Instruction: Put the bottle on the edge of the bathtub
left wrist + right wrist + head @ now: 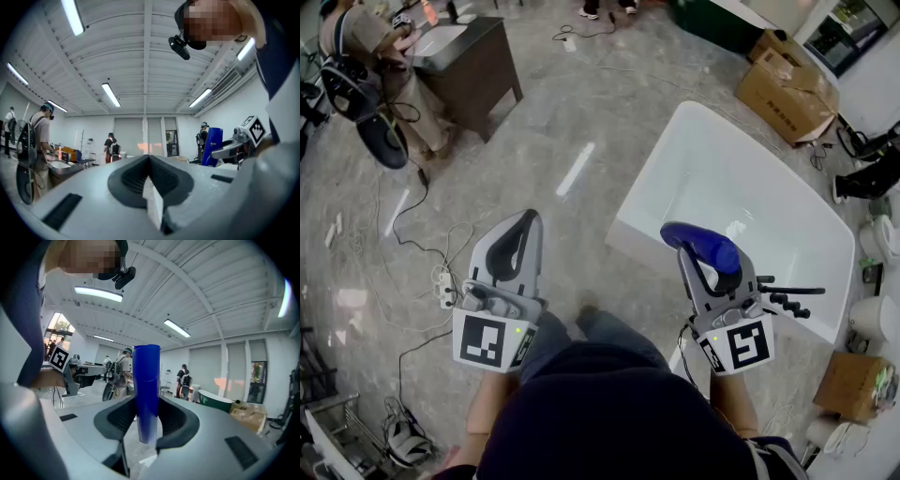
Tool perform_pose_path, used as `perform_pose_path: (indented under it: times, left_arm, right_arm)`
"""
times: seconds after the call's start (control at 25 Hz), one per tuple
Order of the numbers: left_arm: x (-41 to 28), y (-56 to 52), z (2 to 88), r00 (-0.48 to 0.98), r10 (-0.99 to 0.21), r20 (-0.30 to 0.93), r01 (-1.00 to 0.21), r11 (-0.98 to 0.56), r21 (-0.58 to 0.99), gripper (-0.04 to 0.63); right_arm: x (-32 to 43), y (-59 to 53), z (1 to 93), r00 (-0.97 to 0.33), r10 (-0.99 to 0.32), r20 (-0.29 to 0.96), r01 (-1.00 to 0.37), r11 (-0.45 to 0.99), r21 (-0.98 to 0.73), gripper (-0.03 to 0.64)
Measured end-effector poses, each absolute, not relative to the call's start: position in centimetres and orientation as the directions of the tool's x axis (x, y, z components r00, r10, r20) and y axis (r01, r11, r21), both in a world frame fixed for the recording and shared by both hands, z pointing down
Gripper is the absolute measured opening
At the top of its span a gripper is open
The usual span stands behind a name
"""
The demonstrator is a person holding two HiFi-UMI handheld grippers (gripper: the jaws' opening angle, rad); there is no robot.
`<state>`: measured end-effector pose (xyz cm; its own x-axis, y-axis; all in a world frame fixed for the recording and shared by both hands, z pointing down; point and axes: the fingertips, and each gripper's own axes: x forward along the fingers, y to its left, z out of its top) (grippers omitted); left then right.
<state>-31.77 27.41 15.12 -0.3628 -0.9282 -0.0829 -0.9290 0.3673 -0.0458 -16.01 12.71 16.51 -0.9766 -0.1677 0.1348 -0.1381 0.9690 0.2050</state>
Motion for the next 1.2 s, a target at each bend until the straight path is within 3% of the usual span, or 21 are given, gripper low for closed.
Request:
perform_pose_path:
  times: [0.12,0.24,0.4,0.56,0.76,1.2]
  left_arm:
    - [-34.0,28.1,15.0,-0.281,-0.957,-0.073,-0.957,0.285,-0.052,-0.002]
    - [-33.5,27.4,14.6,-0.107,-0.992,-0.073,-0.992,0.112,-0.06,-0.002]
    - [-30.9,27.6,15.7,0.12,-0.992,-0.032,-0.991,-0.118,-0.056,-0.002]
    - [-28.1,31.7,17.6,0.222,-0.975,0.005,-0.974,-0.222,-0.041,-0.002]
    - [-23.3,35.6,18.2,0.295,-0.954,0.042,-0.953,-0.297,-0.053,-0.002]
    - [-16.5,41.6,17.1,0.304,-0.952,-0.045,-0.952,-0.302,-0.051,-0.002]
  right_arm:
    - [-17.3,16.1,16.4,-0.961,-0.247,0.123,-0.222,0.957,0.189,0.158]
    - [-16.3,19.4,15.8,-0.921,-0.372,0.114,-0.349,0.92,0.179,0.158]
    - [-12.4,24.6,15.8,-0.797,-0.593,0.118,-0.575,0.803,0.154,0.158]
    - [-9.1,30.9,16.7,-0.685,-0.719,0.113,-0.707,0.695,0.131,0.158]
    - [-5.7,34.5,16.6,-0.605,-0.789,0.107,-0.78,0.614,0.121,0.163]
    - [-2.0,40.5,16.7,-0.639,-0.768,0.035,-0.76,0.638,0.119,0.143]
